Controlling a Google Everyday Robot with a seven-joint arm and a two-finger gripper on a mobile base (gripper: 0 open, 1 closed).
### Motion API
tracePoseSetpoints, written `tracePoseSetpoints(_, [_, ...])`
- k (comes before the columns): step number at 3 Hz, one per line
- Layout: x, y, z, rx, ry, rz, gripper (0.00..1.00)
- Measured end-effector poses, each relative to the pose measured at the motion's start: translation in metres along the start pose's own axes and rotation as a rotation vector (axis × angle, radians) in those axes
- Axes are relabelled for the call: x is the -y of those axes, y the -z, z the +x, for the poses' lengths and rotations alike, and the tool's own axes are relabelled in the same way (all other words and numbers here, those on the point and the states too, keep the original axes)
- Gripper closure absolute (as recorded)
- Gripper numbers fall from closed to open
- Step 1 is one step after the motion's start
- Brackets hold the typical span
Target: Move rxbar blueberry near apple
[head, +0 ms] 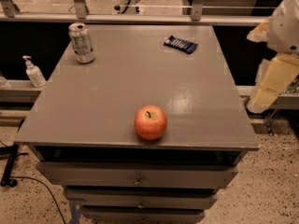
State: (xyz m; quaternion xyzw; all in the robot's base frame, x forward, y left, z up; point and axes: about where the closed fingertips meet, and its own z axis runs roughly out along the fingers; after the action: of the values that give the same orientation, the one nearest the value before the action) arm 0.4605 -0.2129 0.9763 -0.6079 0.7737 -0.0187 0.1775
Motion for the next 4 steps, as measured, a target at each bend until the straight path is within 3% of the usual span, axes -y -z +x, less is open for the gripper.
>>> tracePoseSetpoints(2, [0.096,-0.027,-0.021,0.199,-0.030,0.021,0.00])
tracePoseSetpoints(4, [0.184,-0.079,-0.052,0.467,-0.131,0.058,0.00])
